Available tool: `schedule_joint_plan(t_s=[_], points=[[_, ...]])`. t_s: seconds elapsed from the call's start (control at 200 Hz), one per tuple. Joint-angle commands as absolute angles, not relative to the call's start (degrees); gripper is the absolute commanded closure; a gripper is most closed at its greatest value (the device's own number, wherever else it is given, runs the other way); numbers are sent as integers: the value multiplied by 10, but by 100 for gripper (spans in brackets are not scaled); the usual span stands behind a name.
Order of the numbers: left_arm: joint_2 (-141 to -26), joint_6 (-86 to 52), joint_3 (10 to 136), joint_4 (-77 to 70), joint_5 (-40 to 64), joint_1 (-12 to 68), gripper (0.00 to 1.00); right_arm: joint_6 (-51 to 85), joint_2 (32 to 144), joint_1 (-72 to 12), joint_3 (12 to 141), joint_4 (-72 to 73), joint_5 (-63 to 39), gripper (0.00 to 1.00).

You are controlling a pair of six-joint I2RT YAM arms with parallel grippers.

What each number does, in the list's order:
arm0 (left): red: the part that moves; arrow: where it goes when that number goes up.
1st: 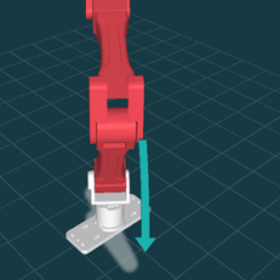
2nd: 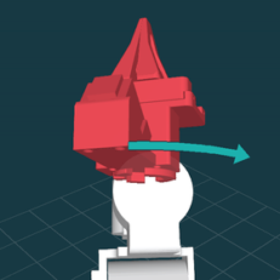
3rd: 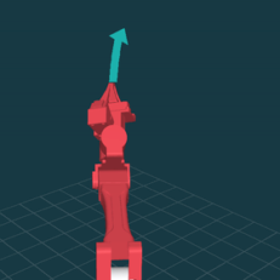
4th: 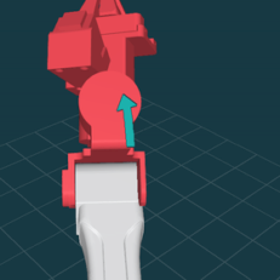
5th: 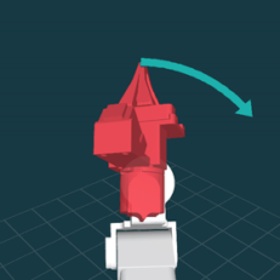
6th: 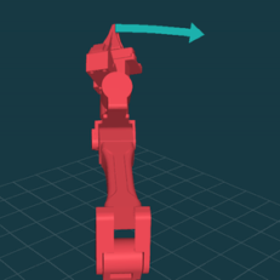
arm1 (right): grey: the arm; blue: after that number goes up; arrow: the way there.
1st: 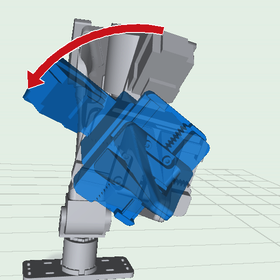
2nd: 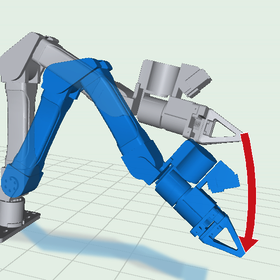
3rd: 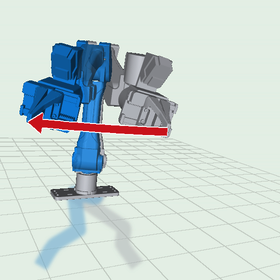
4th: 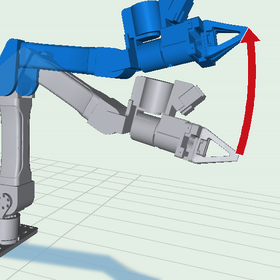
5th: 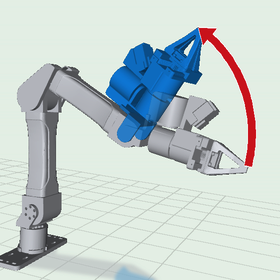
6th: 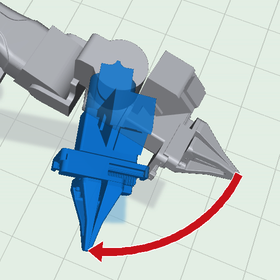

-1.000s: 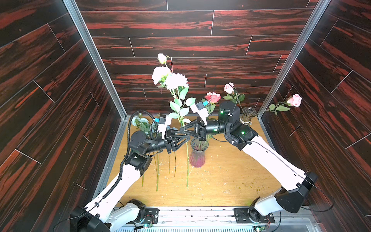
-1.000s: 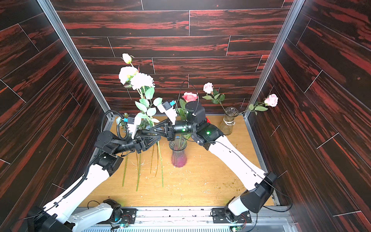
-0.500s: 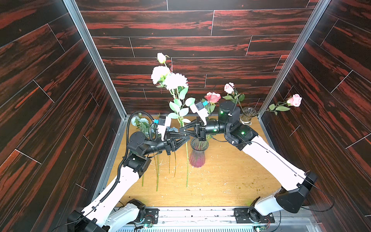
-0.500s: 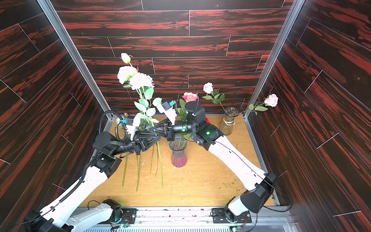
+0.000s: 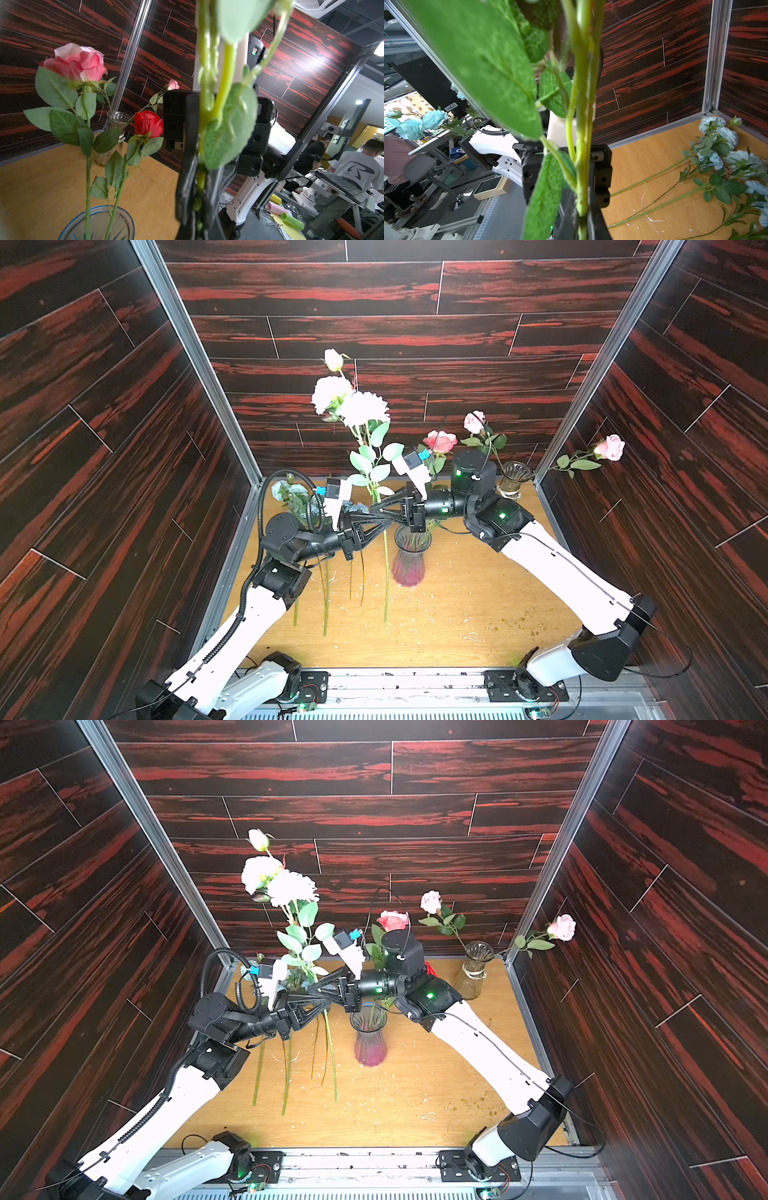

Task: Pick out blue flowers from the vase
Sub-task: Place the flower at the center of the board.

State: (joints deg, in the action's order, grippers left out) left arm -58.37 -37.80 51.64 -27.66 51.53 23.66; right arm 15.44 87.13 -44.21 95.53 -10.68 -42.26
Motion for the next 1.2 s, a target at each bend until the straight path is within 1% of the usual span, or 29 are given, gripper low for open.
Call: schedule_joint_plan(t_s=[0.0, 0.075, 0.115, 0.22, 0.326, 0.431, 0.591, 0.741, 0.817, 0.917, 1.082, 1.192], points=[[-566, -357, 535, -254, 501, 235, 100, 147, 864, -447, 971, -115, -418, 96], [-558, -328, 542, -193, 481, 235, 100, 142, 854, -447, 963, -119, -395, 89], [-553, -307, 548, -153, 470, 235, 100, 139, 844, -447, 956, -119, -383, 84], [-540, -270, 559, -59, 426, 235, 100, 132, 812, -448, 933, -111, -358, 64], [-526, -244, 562, 21, 357, 235, 100, 128, 774, -447, 905, -98, -338, 50], [-513, -238, 556, 72, 288, 235, 100, 122, 739, -447, 884, -97, -315, 40], [-513, -221, 579, 179, 188, 234, 100, 108, 691, -447, 858, -104, -269, 32], [-533, -201, 615, 287, 69, 232, 100, 86, 646, -448, 839, -120, -207, 28], [-552, -185, 637, 351, -9, 231, 100, 73, 630, -447, 835, -136, -171, 26], [-579, -169, 660, 401, -95, 224, 100, 57, 612, -448, 834, -158, -132, 25], [-618, -146, 696, 465, -191, 199, 100, 32, 586, -447, 828, -186, -60, 23], [-643, -131, 709, 488, -215, 155, 100, 19, 571, -447, 820, -192, -21, 21]])
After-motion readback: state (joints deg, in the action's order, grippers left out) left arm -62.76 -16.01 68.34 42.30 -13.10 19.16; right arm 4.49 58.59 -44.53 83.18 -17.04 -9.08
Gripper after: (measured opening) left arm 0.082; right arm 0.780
